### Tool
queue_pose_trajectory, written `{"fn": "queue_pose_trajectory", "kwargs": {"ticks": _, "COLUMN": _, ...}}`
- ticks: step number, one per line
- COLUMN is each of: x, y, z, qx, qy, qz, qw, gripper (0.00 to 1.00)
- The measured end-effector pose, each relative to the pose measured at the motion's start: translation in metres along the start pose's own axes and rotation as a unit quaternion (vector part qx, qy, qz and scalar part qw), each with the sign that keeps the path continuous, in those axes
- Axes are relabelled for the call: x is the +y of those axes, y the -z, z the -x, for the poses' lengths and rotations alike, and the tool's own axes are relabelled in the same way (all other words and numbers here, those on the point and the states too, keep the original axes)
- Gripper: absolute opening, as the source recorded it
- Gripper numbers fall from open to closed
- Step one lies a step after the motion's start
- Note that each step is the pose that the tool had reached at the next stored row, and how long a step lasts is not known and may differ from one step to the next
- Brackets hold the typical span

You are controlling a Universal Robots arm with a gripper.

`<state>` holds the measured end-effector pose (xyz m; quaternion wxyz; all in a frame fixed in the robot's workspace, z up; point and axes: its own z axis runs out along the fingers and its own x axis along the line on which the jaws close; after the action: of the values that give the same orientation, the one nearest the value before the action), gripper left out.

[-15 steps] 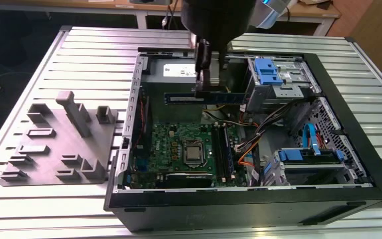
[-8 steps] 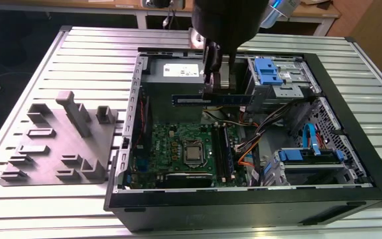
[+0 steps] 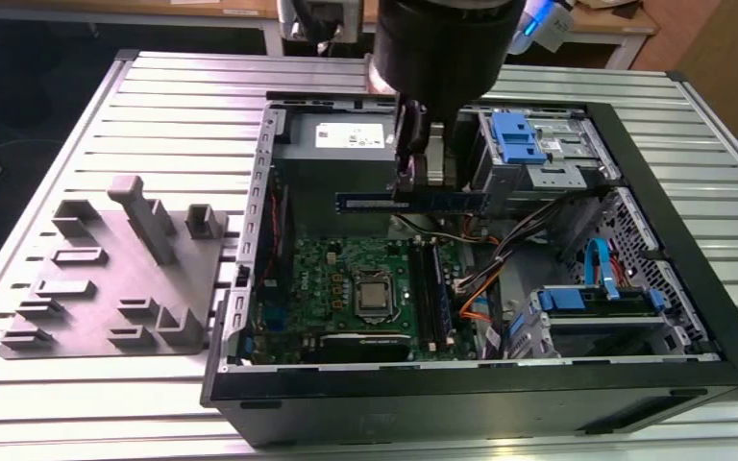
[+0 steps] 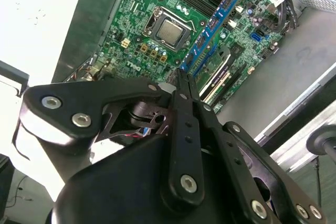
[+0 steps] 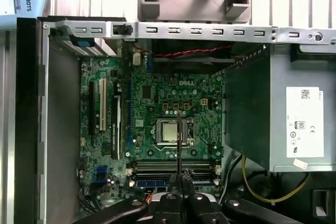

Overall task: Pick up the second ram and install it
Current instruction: 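Pick up the second ram and move it above second insertion slot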

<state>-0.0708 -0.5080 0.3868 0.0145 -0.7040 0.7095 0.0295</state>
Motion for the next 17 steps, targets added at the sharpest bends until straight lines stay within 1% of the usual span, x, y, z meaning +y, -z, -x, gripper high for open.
{"fn": "queue_pose_trajectory", "kwargs": {"ticks": 14, "x": -0.0008, "y": -0.0252, "z": -0.0016, "qx": 0.0000, "qy": 0.000, "qz": 0.0000, "qw": 1.0000, "gripper": 0.08}}
{"fn": "queue_pose_trajectory", "kwargs": {"ticks": 17, "x": -0.0009, "y": -0.0296, "z": -0.0018, "qx": 0.0000, "qy": 0.000, "qz": 0.0000, "qw": 1.0000, "gripper": 0.08}}
